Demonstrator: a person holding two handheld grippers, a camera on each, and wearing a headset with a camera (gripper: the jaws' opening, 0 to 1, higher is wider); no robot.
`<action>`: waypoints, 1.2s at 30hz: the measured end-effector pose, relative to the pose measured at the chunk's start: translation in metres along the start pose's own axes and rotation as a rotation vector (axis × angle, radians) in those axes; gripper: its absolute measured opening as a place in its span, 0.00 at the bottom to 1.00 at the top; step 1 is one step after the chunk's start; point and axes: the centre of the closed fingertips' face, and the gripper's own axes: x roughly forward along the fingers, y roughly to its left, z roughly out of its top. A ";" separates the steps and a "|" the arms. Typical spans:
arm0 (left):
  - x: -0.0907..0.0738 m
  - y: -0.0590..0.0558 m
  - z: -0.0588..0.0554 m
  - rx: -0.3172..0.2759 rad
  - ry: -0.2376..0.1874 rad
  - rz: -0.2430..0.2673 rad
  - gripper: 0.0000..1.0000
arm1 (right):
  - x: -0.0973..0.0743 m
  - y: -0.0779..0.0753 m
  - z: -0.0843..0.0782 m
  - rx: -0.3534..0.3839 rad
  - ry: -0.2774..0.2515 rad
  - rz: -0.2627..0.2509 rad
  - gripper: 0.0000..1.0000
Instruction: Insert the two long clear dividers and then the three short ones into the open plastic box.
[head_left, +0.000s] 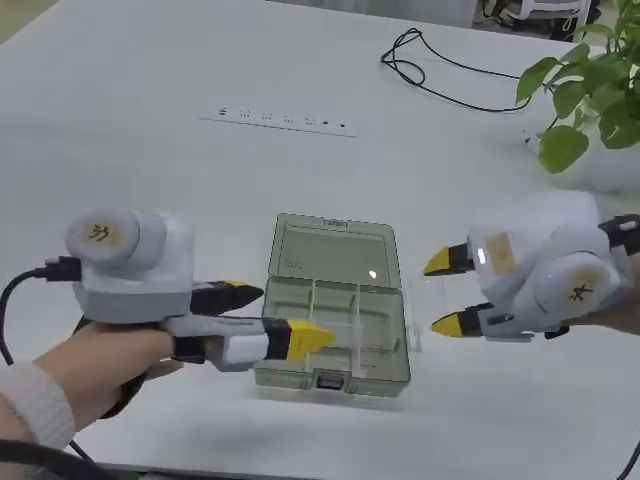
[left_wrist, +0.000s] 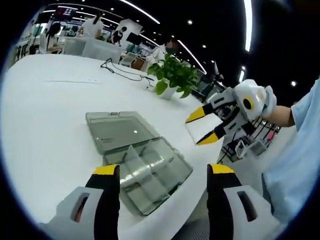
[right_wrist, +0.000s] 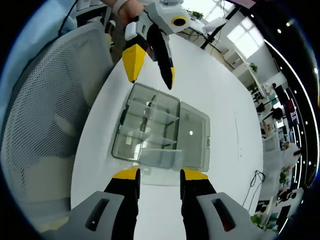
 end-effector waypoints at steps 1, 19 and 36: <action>0.002 -0.002 0.002 -0.032 -0.007 -0.011 0.66 | 0.002 -0.002 0.004 -0.002 -0.006 -0.012 0.32; 0.032 -0.015 0.009 -0.353 -0.033 -0.082 0.22 | 0.022 -0.013 0.043 -0.140 -0.009 -0.087 0.32; 0.035 -0.024 0.007 -0.360 -0.022 -0.113 0.00 | 0.025 -0.009 0.055 -0.145 -0.028 -0.080 0.32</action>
